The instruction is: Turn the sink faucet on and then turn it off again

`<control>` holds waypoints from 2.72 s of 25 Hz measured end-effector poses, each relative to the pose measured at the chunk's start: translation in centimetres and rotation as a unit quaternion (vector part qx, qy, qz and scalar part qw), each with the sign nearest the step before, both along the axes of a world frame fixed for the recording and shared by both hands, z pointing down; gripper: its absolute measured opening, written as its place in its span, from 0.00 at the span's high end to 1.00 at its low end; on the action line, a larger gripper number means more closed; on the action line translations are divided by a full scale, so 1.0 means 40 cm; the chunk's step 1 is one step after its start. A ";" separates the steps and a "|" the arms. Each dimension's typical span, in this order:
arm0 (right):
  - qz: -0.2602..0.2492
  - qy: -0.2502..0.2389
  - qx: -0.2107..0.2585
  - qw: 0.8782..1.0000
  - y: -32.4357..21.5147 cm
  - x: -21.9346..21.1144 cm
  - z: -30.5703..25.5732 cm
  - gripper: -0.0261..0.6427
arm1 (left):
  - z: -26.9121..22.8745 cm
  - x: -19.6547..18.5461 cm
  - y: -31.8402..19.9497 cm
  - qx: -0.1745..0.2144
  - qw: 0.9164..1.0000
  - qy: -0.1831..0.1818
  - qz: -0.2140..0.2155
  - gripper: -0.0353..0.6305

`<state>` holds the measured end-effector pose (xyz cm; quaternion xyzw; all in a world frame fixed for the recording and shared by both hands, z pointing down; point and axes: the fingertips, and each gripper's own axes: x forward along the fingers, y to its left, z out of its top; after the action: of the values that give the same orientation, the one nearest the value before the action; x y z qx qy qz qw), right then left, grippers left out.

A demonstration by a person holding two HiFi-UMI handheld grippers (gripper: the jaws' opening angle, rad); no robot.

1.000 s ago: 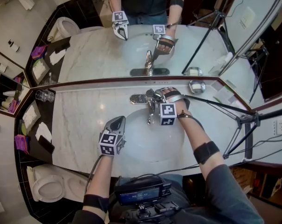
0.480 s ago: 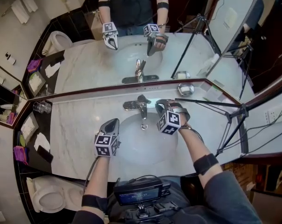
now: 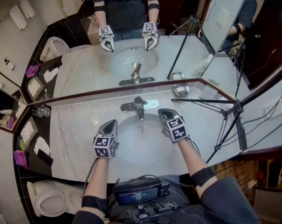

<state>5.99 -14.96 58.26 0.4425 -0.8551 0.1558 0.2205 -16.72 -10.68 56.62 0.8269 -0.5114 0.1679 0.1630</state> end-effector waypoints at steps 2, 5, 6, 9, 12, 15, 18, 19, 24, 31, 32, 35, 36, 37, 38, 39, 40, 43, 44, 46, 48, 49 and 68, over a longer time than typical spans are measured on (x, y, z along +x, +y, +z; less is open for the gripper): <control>0.013 -0.020 -0.010 1.000 0.021 0.010 0.005 0.93 | -0.002 -0.001 0.003 0.000 1.000 0.001 -0.001 0.95; 0.032 -0.047 -0.019 0.998 0.050 0.019 0.004 0.93 | -0.005 -0.002 0.008 0.002 1.000 0.003 -0.001 0.95; 0.040 -0.060 -0.022 0.997 0.058 0.023 0.003 0.93 | -0.007 -0.002 0.010 0.003 1.000 0.004 -0.001 0.95; 0.055 -0.080 -0.029 0.995 0.078 0.035 0.007 0.93 | -0.009 0.001 0.011 0.005 1.000 0.006 -0.001 0.95; 0.064 -0.093 -0.034 0.993 0.095 0.046 0.012 0.93 | -0.010 0.005 0.016 0.006 1.000 0.003 0.004 0.95; 0.070 -0.102 -0.038 0.992 0.106 0.054 0.014 0.93 | -0.012 0.009 0.021 0.009 1.000 -0.003 0.011 0.95; 0.069 -0.100 -0.037 0.992 0.106 0.057 0.016 0.93 | -0.016 0.009 0.019 0.012 1.000 -0.002 0.009 0.95; 0.067 -0.099 -0.035 0.992 0.105 0.056 0.015 0.93 | -0.016 0.010 0.019 0.013 1.000 -0.002 0.010 0.95; 0.050 -0.077 -0.020 0.996 0.091 0.044 0.013 0.93 | -0.018 0.015 0.018 0.014 1.000 -0.003 0.010 0.95; 0.008 0.041 0.040 0.998 0.036 0.022 0.004 0.88 | -0.009 0.006 0.015 0.008 1.000 -0.006 0.004 0.95; -0.003 0.054 0.044 0.998 0.027 0.014 0.004 0.84 | -0.008 0.005 0.014 0.008 1.000 -0.006 0.004 0.95; -0.043 0.103 0.062 0.992 -0.002 -0.008 0.014 0.79 | -0.004 0.000 0.010 0.006 1.000 -0.008 0.002 0.95; -0.060 0.123 0.069 0.988 -0.012 -0.018 0.019 0.77 | -0.002 -0.001 0.009 0.005 1.000 -0.008 0.001 0.95; -0.079 0.145 0.078 0.983 -0.020 -0.029 0.025 0.74 | -0.001 -0.004 0.007 0.004 1.000 -0.009 0.000 0.95; -0.099 0.168 0.089 0.977 -0.028 -0.040 0.034 0.70 | 0.001 -0.005 0.006 0.003 1.000 -0.009 -0.001 0.95; -0.118 0.191 0.100 0.969 -0.035 -0.051 0.044 0.69 | 0.002 -0.007 0.005 0.003 1.000 -0.009 -0.002 0.95; -0.136 0.213 0.111 0.961 -0.043 -0.062 0.052 0.69 | 0.002 -0.009 0.003 0.003 1.000 -0.010 -0.002 0.95; -0.182 0.272 0.141 0.935 -0.071 -0.091 0.064 0.64 | 0.004 -0.011 -0.005 0.002 1.000 -0.010 -0.004 0.95; -0.195 0.289 0.149 0.925 -0.081 -0.100 0.067 0.63 | 0.005 -0.012 -0.008 0.002 1.000 -0.010 -0.005 0.95; -0.220 0.318 0.163 0.908 -0.099 -0.117 0.076 0.60 | 0.007 -0.013 -0.013 0.002 1.000 -0.010 -0.005 0.95; -0.246 0.346 0.173 0.889 -0.114 -0.133 0.089 0.57 | 0.009 -0.015 -0.019 0.001 1.000 -0.010 -0.007 0.95; -0.260 0.359 0.176 0.879 -0.122 -0.140 0.097 0.56 | 0.011 -0.016 -0.022 0.000 1.000 -0.010 -0.008 0.95; -0.397 0.476 0.210 0.756 -0.138 -0.203 0.219 0.65 | 0.050 -0.044 -0.030 -0.016 1.000 -0.010 -0.021 0.95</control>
<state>-2.14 -20.48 67.03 0.1156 -0.7497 -0.3599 0.5432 -18.49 -11.89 58.63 0.8116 -0.5273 0.1808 0.1746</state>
